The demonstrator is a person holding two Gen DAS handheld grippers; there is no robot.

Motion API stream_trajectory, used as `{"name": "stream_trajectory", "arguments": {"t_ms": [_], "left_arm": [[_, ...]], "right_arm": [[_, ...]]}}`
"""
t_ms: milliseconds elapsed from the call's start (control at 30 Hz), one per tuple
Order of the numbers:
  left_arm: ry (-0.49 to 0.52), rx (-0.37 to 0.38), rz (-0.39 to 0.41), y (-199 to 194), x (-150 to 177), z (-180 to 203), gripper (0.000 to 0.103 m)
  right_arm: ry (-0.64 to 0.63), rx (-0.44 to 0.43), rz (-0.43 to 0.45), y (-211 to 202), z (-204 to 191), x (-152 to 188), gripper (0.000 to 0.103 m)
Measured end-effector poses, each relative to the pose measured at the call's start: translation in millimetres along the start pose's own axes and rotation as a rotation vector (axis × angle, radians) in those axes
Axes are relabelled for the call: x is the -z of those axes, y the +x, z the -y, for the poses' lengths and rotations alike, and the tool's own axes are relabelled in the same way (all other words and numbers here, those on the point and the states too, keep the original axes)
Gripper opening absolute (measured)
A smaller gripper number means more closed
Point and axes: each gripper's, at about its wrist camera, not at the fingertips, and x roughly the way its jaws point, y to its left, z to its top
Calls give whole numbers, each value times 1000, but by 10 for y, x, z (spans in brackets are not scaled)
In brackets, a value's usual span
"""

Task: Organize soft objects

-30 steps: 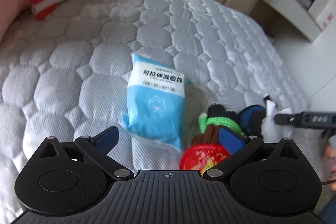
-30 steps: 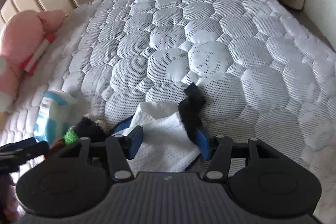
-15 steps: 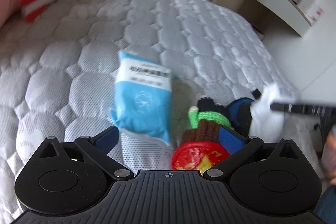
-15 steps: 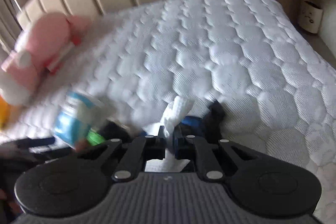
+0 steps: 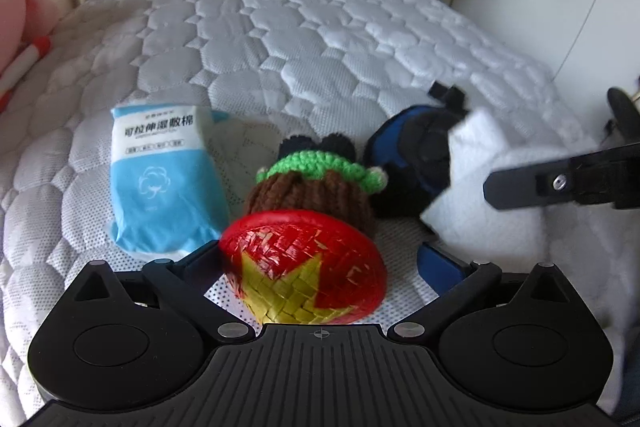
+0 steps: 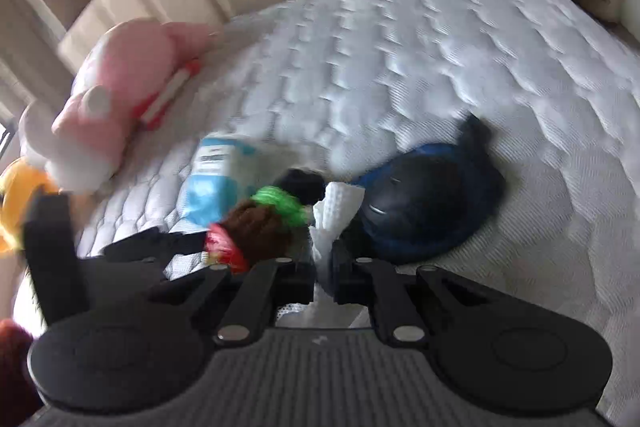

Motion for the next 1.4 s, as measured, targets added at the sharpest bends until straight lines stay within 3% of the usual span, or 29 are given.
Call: {"name": "stream_trajectory", "arguments": {"t_ms": [100,133,167,333,433,533,600,667,733,800,933,1033,1200,1400], "left_arm": [[-10,24,9,17,30,-35,100],[-17,36,12,-12,26,-62,88],[-16,43,3,-48,18,-92,82],[33,69,-88,-296,40,-179,82],[-26,106,-136,-403,109,-253,85],[-82,97,-147,-345,157,-299,94],[-99,87,-172,-285,164,-300,94],[-79,62,-190,-263,178,-280,94],[-59,52,-194,-260,201,-265,94],[-61,61,-196,-245,210,-258,94],[-55,66,-198,-227,226,-250,95],[-80,69,-200,-222,223,-283,96],[-54,28,-200,-240,240,-218,97],[-46,8,-211,-219,234,-216,99]], "right_arm": [[78,-52,-1,-16,83,-40,9],[91,-48,8,-28,114,-52,9],[104,-45,16,-41,144,-61,9],[167,-124,48,-159,212,-75,9],[149,-223,48,-163,104,-106,9],[91,-315,-14,14,-132,-139,9],[-26,-290,-55,157,-319,-88,10],[-140,-205,-87,270,-436,10,14],[-170,-182,-127,334,-431,75,32],[-143,-220,-140,324,-406,84,44],[-163,-293,-129,262,-489,71,40],[-253,-262,-178,316,-599,167,14],[-265,-237,-188,355,-549,60,12],[-291,-89,-192,587,-340,-139,12]]}}
